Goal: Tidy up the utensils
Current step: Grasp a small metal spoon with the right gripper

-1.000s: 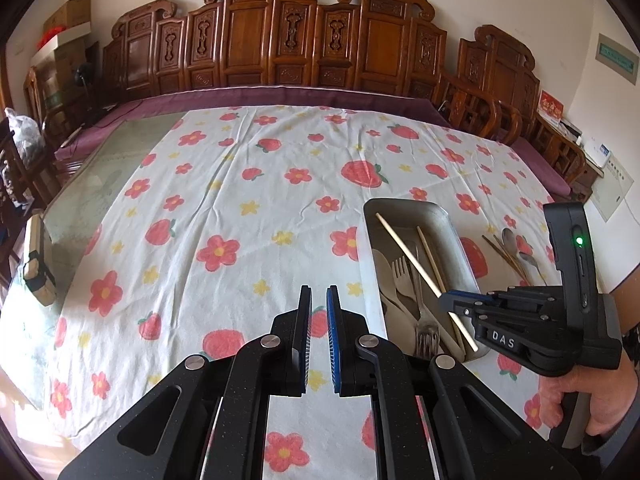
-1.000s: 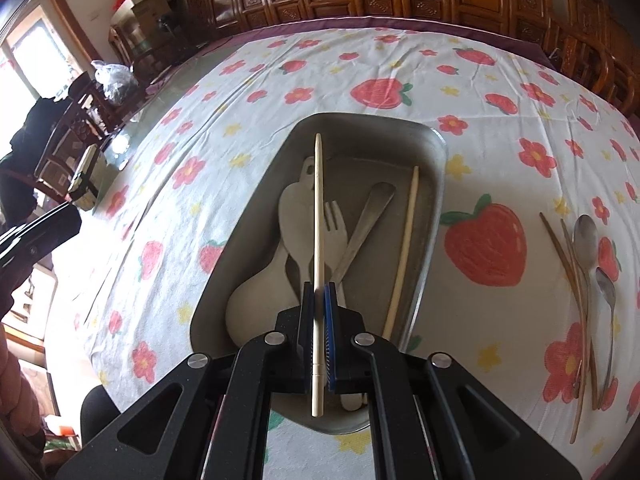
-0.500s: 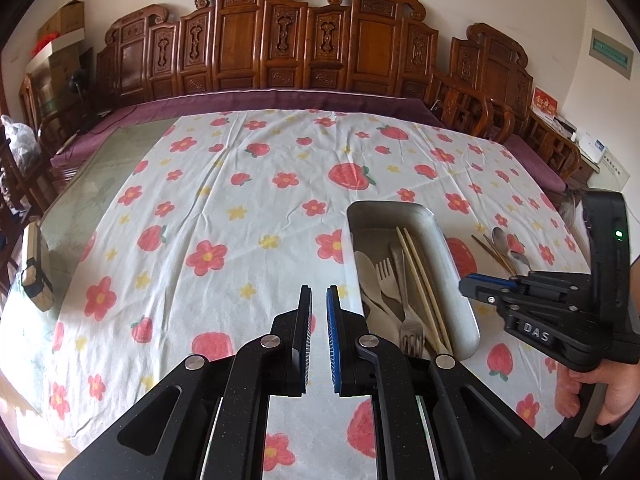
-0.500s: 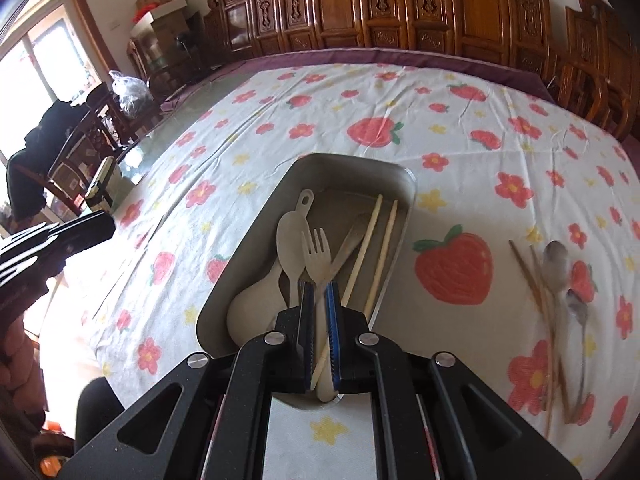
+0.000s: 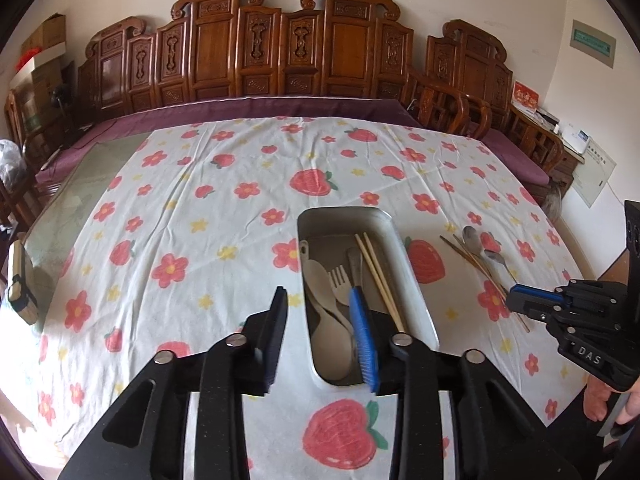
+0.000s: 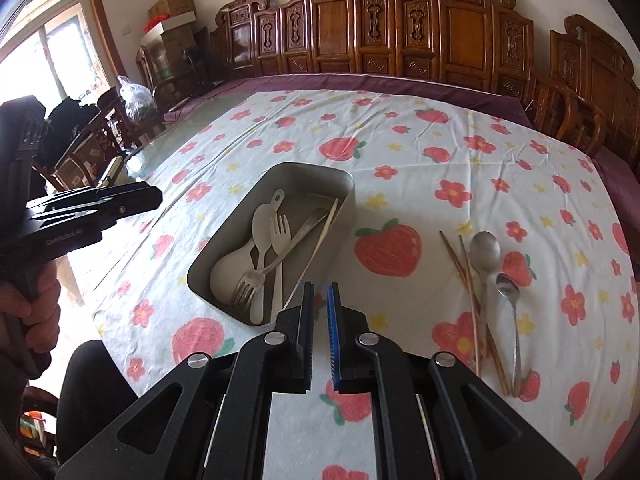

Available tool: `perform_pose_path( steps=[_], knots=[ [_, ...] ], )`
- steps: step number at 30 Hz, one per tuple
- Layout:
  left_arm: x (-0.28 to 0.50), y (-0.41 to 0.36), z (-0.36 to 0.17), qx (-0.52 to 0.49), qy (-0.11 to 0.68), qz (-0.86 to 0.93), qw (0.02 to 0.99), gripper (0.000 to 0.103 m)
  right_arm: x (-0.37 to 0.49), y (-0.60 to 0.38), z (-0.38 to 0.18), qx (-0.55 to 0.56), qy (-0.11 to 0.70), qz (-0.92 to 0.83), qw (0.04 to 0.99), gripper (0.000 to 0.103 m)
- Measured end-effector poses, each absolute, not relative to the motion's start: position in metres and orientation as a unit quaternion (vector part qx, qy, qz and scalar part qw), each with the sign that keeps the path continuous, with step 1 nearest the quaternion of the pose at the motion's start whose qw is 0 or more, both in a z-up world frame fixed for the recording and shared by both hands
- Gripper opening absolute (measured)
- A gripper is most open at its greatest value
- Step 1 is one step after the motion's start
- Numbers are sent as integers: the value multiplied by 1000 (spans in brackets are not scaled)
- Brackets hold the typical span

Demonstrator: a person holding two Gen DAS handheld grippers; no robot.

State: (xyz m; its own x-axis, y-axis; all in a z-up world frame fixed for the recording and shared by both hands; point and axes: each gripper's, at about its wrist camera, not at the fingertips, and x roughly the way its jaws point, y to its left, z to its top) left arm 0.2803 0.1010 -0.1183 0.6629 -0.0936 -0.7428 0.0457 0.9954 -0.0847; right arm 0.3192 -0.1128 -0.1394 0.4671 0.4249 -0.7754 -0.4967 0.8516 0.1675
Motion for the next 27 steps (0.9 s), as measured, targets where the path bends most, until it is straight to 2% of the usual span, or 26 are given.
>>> perform_pose_path(
  steps=[1,2,4,8,10,27],
  knots=[
    [280,99,-118,-30,407,-39,912,51,316,-117,-138,-41,438,268,857,9],
    [280,96,-118,-29,404,-40,914,56,314,-120,-137,-41,436,268,858,10],
    [280,91,-118,-27,398,-37,916,75,310,-129,-136,-41,433,267,860,20],
    [281,83,-117,-30,391,-38,919,89,305,-144,-134,-42,427,260,865,35],
    [281,79,-118,-30,390,-40,919,95,304,-152,-136,-48,425,254,867,37],
    [289,17,-135,-15,408,-94,908,95,363,-239,-195,-75,491,172,851,38]
  ],
)
